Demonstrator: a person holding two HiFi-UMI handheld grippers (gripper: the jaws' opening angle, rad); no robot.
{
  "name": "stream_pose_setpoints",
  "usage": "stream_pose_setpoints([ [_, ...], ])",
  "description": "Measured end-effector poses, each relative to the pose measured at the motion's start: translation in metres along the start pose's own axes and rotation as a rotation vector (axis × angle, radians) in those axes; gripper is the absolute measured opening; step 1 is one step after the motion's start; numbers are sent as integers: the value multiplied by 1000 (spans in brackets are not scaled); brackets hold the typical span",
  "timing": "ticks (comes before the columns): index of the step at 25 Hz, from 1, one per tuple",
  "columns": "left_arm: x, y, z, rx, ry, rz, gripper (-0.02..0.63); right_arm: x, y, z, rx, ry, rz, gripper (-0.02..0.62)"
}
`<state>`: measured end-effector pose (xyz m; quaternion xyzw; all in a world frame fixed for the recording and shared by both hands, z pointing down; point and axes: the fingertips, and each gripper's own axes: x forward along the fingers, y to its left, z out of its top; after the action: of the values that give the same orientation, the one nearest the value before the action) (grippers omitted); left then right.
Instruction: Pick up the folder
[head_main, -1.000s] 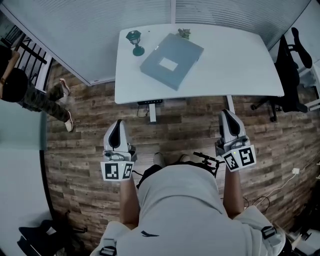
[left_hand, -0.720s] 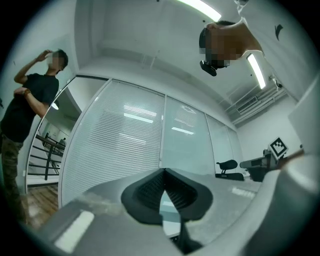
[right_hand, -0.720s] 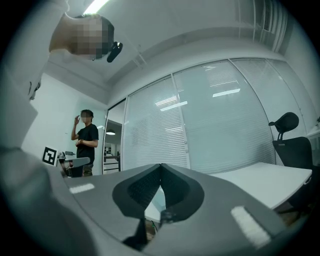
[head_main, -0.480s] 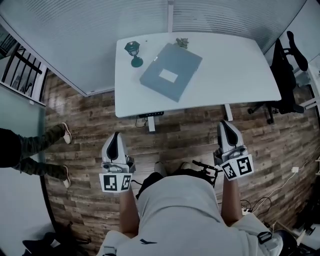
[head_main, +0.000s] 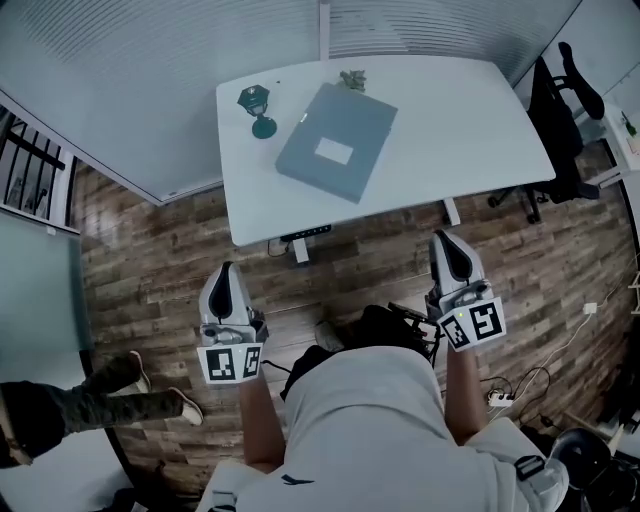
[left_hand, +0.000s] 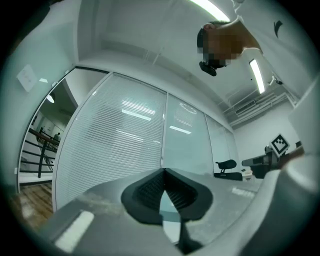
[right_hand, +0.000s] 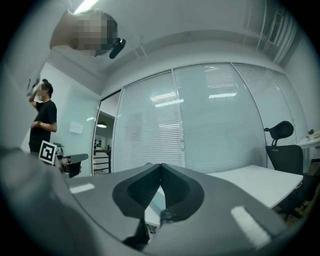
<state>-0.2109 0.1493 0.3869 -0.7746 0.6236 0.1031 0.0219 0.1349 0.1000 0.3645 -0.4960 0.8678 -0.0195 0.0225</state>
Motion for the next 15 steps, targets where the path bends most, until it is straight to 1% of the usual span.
stream_pose_setpoints([
  [4,19,2,-13,-13,16,-11,5,15,-7,-2,-21,23,-4,2],
  [7,41,2,-19,-12,15,-6,5,34,-23,-5,-16,28,9,2],
  [10,65,3,-23,-5,7,10,5,58,-44,-6,-9,26,27,2],
  [15,104,5,-21,27,-8,58,5,106,-75,-6,-38,40,87,2],
])
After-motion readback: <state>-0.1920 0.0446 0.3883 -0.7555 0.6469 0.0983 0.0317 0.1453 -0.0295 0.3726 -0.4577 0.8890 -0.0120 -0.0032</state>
